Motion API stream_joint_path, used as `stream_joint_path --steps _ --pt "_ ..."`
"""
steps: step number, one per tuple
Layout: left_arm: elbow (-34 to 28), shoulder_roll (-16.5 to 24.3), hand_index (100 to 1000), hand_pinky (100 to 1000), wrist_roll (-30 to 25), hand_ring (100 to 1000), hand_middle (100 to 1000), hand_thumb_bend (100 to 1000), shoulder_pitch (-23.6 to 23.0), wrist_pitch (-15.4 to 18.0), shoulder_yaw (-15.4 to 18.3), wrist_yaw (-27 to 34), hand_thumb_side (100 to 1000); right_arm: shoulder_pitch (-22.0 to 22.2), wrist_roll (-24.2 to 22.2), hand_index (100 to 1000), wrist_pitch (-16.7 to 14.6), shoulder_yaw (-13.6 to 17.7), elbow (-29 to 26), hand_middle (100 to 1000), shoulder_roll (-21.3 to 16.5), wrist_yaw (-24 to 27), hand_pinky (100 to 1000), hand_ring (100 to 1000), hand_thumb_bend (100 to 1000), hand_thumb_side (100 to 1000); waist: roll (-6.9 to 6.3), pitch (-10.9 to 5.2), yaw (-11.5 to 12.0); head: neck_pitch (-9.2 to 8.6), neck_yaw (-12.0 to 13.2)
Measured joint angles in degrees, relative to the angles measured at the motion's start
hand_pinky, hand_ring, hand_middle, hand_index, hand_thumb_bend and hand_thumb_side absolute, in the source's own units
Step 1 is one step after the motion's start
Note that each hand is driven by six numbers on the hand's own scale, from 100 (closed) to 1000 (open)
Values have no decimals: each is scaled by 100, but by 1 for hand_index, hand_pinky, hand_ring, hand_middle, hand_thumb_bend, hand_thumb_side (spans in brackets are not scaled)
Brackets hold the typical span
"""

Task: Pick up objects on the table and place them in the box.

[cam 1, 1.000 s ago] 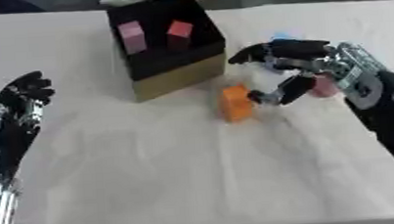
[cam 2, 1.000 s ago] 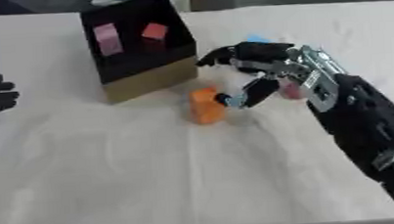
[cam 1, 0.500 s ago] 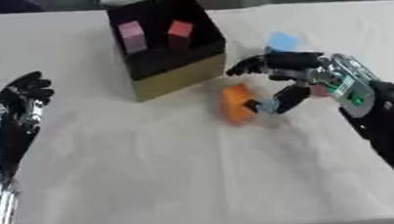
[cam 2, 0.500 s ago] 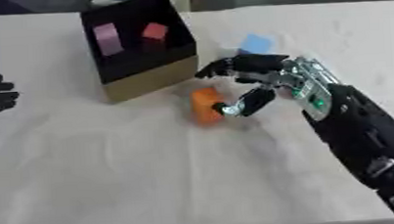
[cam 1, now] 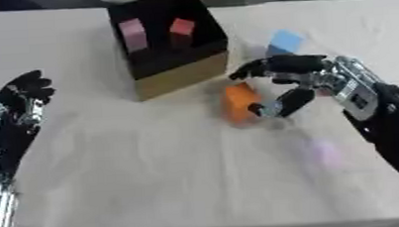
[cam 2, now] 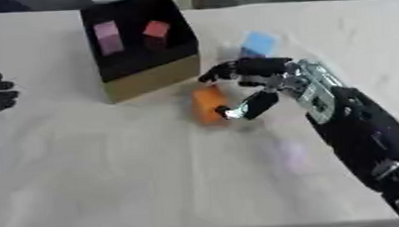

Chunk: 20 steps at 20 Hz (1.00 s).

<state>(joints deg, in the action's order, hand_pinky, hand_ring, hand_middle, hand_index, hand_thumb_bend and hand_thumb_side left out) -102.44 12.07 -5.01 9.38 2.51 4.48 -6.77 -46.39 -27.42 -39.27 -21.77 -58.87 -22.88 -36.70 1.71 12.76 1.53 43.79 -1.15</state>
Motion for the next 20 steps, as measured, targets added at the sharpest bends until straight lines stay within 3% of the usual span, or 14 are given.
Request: stream_joint_path --steps 8,14,20 --pt "0 0 858 812 -2 758 722 100 0 1 0 1 650 3 -9 989 9 22 158 875 87 -168 819 873 150 607 0 0 3 1 -22" --pt "0 0 858 812 -4 758 722 100 1 2 -1 3 650 1 43 957 -43 78 204 829 152 -223 808 849 103 539 0 0 4 1 -39" --pt "0 0 858 812 -12 758 722 100 1 -4 -1 12 650 -2 225 798 -226 129 202 775 207 -199 784 809 100 409 0 0 4 1 -41"
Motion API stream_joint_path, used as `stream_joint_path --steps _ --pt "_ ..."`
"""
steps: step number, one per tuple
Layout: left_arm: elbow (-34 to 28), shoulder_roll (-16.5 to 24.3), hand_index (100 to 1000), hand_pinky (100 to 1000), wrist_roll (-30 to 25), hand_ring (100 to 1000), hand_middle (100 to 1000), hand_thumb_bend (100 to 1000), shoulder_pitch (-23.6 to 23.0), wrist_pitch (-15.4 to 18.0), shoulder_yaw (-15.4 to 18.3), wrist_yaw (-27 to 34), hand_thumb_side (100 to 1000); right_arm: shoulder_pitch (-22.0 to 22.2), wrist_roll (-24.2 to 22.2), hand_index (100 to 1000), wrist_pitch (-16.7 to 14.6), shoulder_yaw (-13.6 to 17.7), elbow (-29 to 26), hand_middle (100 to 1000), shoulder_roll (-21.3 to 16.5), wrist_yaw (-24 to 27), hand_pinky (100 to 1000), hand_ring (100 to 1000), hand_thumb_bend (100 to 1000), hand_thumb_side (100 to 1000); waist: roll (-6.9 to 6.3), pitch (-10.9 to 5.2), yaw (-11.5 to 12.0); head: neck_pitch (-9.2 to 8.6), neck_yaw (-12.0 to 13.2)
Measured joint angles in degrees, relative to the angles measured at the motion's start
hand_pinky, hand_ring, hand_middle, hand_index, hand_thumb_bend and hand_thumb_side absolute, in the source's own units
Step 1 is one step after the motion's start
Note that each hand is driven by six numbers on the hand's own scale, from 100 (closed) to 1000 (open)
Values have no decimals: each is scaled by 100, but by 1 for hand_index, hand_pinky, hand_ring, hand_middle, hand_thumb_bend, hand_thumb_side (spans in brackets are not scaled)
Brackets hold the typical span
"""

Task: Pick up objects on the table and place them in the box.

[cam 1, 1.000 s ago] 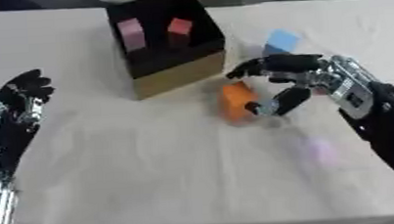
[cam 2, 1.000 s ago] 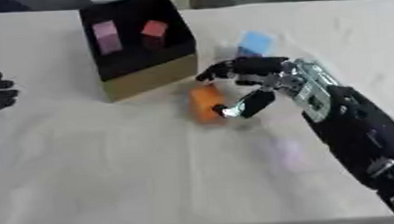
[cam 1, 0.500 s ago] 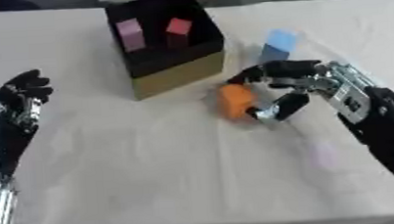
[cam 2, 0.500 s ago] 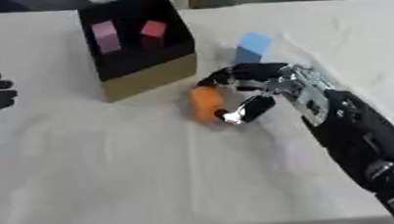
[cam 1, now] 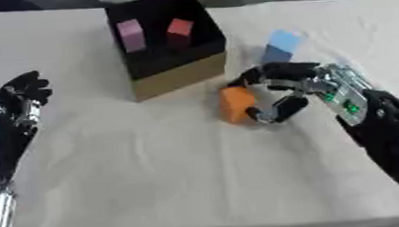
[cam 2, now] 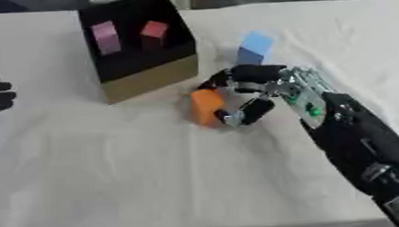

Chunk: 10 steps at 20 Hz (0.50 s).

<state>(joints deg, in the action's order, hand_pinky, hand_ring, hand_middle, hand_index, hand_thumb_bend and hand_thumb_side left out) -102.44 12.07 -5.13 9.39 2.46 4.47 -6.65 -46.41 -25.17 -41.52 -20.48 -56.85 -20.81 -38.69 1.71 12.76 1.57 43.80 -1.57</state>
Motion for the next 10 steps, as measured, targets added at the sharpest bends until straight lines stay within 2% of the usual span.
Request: stream_joint_path --steps 1,3,10 --pt "0 0 858 811 0 757 722 100 0 0 0 0 651 -1 40 733 -40 2 -15 764 7 21 780 803 100 373 0 0 0 0 0" --pt "0 0 858 811 0 757 722 100 0 0 0 1 651 -8 121 678 -121 32 -65 749 27 96 775 792 100 321 0 0 -1 0 0" --pt "0 0 858 811 0 757 721 100 -2 -1 0 1 654 -294 264 641 -264 178 -589 744 -25 665 776 792 100 242 0 0 -12 0 1"
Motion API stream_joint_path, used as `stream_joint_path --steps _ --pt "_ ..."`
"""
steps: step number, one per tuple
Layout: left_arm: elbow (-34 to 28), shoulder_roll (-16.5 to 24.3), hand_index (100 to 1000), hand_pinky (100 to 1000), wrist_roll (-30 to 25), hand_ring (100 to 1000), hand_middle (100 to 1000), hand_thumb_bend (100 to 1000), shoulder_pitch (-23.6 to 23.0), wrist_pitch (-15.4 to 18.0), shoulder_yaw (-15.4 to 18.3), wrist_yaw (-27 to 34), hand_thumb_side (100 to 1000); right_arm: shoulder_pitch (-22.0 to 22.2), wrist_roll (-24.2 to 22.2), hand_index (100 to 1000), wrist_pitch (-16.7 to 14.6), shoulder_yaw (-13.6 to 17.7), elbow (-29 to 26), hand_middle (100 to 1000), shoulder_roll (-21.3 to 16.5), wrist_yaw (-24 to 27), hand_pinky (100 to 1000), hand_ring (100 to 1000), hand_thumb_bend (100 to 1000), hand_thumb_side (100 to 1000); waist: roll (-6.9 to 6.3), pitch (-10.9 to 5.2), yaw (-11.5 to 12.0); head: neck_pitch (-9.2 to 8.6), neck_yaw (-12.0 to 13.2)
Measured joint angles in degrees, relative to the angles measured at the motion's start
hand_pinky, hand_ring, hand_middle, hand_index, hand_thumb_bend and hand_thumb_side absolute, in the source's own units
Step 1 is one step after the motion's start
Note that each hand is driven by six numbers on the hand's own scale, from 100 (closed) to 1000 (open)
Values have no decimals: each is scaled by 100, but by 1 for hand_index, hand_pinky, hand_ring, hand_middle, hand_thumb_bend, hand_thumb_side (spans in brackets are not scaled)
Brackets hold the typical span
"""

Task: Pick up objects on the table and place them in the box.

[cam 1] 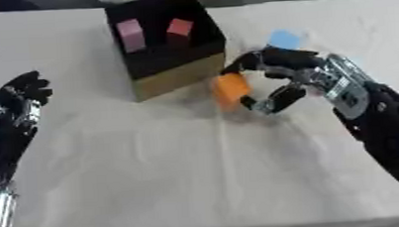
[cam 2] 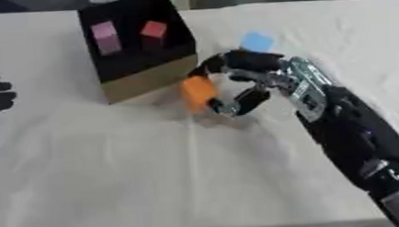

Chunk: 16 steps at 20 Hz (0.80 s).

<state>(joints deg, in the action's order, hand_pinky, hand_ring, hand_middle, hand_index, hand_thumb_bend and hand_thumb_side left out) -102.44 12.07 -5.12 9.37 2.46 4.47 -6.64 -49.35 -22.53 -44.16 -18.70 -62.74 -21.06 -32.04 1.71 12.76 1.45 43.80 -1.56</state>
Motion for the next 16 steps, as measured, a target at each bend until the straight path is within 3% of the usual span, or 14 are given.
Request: stream_joint_path --steps 9,12,16 --pt "0 0 858 811 -7 757 721 100 -21 -4 -10 1 653 -802 -208 658 208 406 -214 752 -58 438 778 795 100 162 0 0 87 0 -10" --pt "2 0 858 811 -33 757 721 100 -28 2 -40 2 653 -1126 -227 672 227 605 60 758 130 190 780 799 100 156 0 -7 180 -2 -113" --pt "6 0 858 811 -77 757 721 100 -33 17 -97 8 652 -1428 -152 691 203 891 648 758 514 -566 780 799 100 165 0 -41 291 -6 -251"
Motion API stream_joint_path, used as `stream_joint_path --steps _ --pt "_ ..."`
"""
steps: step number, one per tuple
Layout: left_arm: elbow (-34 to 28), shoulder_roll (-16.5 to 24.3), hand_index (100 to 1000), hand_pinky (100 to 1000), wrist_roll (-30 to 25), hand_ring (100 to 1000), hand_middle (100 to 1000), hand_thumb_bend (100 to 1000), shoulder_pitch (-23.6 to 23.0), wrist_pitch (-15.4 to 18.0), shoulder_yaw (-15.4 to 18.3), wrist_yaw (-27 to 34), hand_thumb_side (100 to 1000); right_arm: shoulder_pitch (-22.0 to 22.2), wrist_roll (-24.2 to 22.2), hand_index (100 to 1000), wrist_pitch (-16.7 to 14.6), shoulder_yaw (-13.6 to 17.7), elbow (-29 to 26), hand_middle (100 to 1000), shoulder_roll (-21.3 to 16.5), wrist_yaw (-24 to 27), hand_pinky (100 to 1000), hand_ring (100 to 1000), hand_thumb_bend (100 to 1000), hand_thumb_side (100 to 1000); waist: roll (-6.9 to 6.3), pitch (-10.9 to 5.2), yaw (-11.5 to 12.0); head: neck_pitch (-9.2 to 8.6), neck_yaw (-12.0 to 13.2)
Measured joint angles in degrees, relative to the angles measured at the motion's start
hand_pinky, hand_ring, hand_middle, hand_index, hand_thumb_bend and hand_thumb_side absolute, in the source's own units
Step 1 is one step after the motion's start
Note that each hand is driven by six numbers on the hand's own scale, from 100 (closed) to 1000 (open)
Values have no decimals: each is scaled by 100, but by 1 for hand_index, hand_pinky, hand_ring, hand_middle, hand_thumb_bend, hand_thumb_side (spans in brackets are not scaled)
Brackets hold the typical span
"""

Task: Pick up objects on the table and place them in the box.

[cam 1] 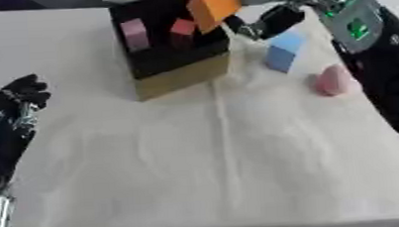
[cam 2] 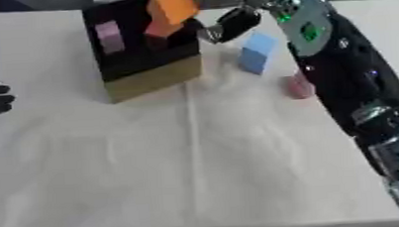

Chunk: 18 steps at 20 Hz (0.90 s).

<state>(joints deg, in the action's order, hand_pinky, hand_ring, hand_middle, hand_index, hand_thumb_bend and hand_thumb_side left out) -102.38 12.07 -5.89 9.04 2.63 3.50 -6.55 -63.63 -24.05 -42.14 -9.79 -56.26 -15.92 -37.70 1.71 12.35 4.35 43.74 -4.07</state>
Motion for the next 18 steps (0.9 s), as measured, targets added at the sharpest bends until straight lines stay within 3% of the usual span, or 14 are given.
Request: stream_joint_path --steps 4,7,10,13,18 --pt "29 0 858 811 -52 757 721 100 1 11 -54 10 652 -112 263 738 0 249 518 759 378 -808 780 799 100 188 0 -9 88 -4 -118" --pt "38 0 858 811 -112 757 721 100 0 22 -114 26 652 -149 489 835 218 514 895 763 704 -1459 779 802 100 210 -1 -62 264 -41 -292" --pt "66 0 858 811 -148 757 721 100 0 30 -146 39 652 -160 766 907 412 706 1133 766 944 -2077 777 802 100 274 -2 -70 279 -52 -406" --pt "67 0 858 811 -166 757 721 100 0 40 -150 40 653 -160 1049 961 484 799 1262 776 1070 -2504 778 806 196 385 -2 -70 295 -54 -472" --pt "67 -1 858 811 -169 757 721 100 1 39 -151 40 653 -160 1359 976 421 799 1307 799 1115 -2912 780 814 311 458 -2 -70 294 -55 -491"
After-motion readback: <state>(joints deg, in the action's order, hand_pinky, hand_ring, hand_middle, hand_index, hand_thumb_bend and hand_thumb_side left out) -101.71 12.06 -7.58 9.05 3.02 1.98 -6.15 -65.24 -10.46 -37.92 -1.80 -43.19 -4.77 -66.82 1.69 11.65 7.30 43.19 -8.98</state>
